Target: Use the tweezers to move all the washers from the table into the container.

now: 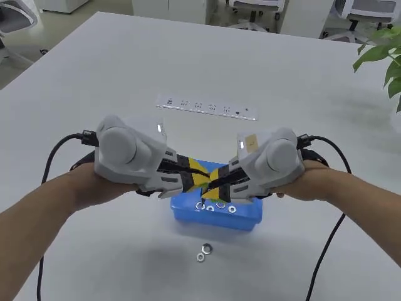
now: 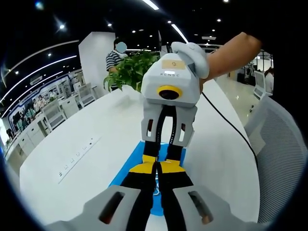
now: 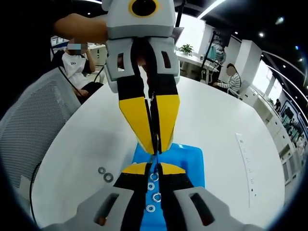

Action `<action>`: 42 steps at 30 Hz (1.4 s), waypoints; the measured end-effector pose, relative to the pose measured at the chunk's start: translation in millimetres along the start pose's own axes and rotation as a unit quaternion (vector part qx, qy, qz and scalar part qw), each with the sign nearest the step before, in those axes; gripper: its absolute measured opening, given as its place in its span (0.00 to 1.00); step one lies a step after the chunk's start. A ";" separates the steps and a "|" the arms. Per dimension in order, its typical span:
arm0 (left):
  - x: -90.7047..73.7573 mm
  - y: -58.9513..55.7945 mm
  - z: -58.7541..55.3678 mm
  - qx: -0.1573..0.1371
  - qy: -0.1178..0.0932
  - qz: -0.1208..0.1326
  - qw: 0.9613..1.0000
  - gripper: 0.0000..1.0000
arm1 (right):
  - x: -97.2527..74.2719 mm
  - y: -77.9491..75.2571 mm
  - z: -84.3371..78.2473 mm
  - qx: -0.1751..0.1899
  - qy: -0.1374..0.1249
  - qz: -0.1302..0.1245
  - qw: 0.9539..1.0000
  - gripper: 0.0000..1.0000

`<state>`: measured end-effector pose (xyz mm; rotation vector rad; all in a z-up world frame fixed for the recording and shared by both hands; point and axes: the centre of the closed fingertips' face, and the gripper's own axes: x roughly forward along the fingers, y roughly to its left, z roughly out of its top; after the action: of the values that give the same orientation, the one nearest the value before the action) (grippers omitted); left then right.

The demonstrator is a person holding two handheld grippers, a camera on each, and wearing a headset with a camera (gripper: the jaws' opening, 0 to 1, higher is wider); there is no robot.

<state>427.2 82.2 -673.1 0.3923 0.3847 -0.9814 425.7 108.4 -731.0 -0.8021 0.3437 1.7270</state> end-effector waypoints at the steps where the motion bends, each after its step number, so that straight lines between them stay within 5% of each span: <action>1: -0.2 0.0 0.4 0.000 0.000 0.001 1.000 0.05 | -0.4 -0.3 0.3 0.000 0.000 -0.001 1.000 0.09; 18: -6.8 -0.8 19.6 0.002 -0.014 0.001 1.000 0.05 | -18.0 6.1 1.3 0.020 -0.003 -0.026 0.999 0.19; 42: -23.3 -32.8 31.7 0.006 -0.017 -0.013 1.000 0.05 | -64.7 32.4 -12.8 0.082 -0.005 -0.097 0.992 0.45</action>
<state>391.8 67.2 -639.2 0.3816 0.3547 -1.0138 407.7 43.0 -702.6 -0.6839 0.3825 1.5007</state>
